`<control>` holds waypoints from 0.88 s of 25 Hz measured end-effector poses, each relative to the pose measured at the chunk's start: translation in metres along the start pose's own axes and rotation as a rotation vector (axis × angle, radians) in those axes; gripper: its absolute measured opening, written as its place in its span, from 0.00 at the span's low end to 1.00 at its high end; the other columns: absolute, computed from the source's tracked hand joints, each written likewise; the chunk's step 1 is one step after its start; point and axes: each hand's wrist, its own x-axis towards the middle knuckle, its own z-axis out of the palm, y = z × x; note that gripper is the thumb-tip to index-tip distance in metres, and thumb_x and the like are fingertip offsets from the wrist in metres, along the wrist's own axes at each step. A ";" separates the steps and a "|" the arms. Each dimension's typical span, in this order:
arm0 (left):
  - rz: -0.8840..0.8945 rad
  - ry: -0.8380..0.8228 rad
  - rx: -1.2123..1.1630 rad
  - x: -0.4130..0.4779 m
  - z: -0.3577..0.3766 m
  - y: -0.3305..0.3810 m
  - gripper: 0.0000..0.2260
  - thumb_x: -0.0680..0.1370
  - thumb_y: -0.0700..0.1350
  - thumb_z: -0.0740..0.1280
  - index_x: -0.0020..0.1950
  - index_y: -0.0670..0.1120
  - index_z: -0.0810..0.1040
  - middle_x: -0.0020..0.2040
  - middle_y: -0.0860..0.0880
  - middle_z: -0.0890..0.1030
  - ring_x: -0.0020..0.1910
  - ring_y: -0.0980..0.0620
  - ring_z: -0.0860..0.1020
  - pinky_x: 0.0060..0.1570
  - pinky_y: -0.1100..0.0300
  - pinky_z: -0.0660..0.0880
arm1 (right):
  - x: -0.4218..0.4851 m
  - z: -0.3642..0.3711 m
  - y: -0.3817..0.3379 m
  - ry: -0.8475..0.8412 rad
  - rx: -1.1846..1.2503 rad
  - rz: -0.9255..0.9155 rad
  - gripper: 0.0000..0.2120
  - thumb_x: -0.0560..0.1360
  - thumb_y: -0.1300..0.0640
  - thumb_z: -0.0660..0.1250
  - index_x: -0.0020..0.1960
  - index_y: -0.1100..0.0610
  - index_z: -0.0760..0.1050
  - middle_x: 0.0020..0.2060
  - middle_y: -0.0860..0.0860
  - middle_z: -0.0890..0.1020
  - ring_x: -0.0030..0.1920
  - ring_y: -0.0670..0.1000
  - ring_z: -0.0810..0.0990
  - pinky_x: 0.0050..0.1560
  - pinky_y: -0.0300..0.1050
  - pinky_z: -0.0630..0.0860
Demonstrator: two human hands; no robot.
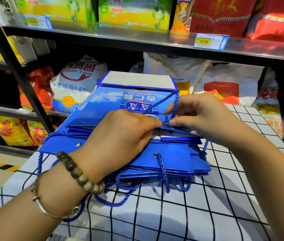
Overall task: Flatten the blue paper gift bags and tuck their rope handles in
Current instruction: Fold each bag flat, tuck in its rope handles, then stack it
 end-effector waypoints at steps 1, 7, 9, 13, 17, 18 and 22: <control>-0.020 0.012 -0.013 0.000 0.000 0.001 0.12 0.72 0.46 0.59 0.47 0.47 0.80 0.37 0.48 0.84 0.34 0.46 0.82 0.30 0.53 0.78 | 0.001 0.000 0.000 0.003 0.002 0.010 0.12 0.68 0.65 0.72 0.40 0.49 0.76 0.29 0.48 0.80 0.28 0.42 0.75 0.31 0.31 0.71; -0.008 0.079 0.021 0.014 -0.007 0.003 0.13 0.68 0.33 0.61 0.42 0.46 0.81 0.47 0.44 0.83 0.44 0.43 0.82 0.37 0.47 0.79 | -0.002 -0.010 0.001 0.042 -0.026 0.052 0.12 0.74 0.53 0.66 0.37 0.59 0.78 0.30 0.52 0.78 0.33 0.43 0.71 0.35 0.37 0.67; -0.013 0.097 0.126 0.017 -0.009 0.005 0.14 0.68 0.37 0.58 0.42 0.44 0.83 0.47 0.43 0.84 0.42 0.42 0.83 0.34 0.45 0.80 | -0.007 -0.014 0.000 -0.059 0.053 0.054 0.10 0.73 0.51 0.65 0.40 0.58 0.79 0.36 0.53 0.80 0.38 0.43 0.74 0.41 0.39 0.69; -0.157 0.072 0.310 0.020 -0.007 0.018 0.09 0.66 0.42 0.62 0.36 0.45 0.83 0.45 0.44 0.84 0.38 0.43 0.82 0.38 0.52 0.78 | -0.010 -0.007 0.001 -0.087 -0.038 0.021 0.09 0.76 0.59 0.63 0.38 0.55 0.76 0.32 0.48 0.75 0.33 0.40 0.71 0.35 0.33 0.67; -0.428 -0.147 0.403 0.030 -0.012 0.035 0.17 0.76 0.57 0.58 0.47 0.49 0.82 0.49 0.48 0.82 0.49 0.45 0.77 0.47 0.54 0.66 | -0.010 0.004 -0.006 0.003 -0.121 -0.008 0.11 0.76 0.59 0.61 0.36 0.54 0.75 0.32 0.51 0.77 0.33 0.45 0.71 0.36 0.39 0.68; -0.469 -0.167 0.423 0.032 -0.012 0.036 0.17 0.76 0.60 0.58 0.49 0.50 0.80 0.49 0.48 0.81 0.51 0.46 0.76 0.45 0.55 0.61 | -0.010 0.006 -0.007 0.008 -0.139 -0.016 0.11 0.76 0.59 0.61 0.35 0.55 0.74 0.31 0.51 0.76 0.32 0.44 0.71 0.35 0.39 0.67; -0.473 -0.225 0.428 0.035 -0.007 0.040 0.09 0.76 0.56 0.62 0.42 0.51 0.73 0.45 0.48 0.77 0.55 0.47 0.73 0.59 0.52 0.61 | -0.009 0.018 -0.006 0.103 -0.177 -0.047 0.14 0.76 0.61 0.61 0.31 0.56 0.70 0.27 0.52 0.73 0.30 0.47 0.68 0.35 0.44 0.65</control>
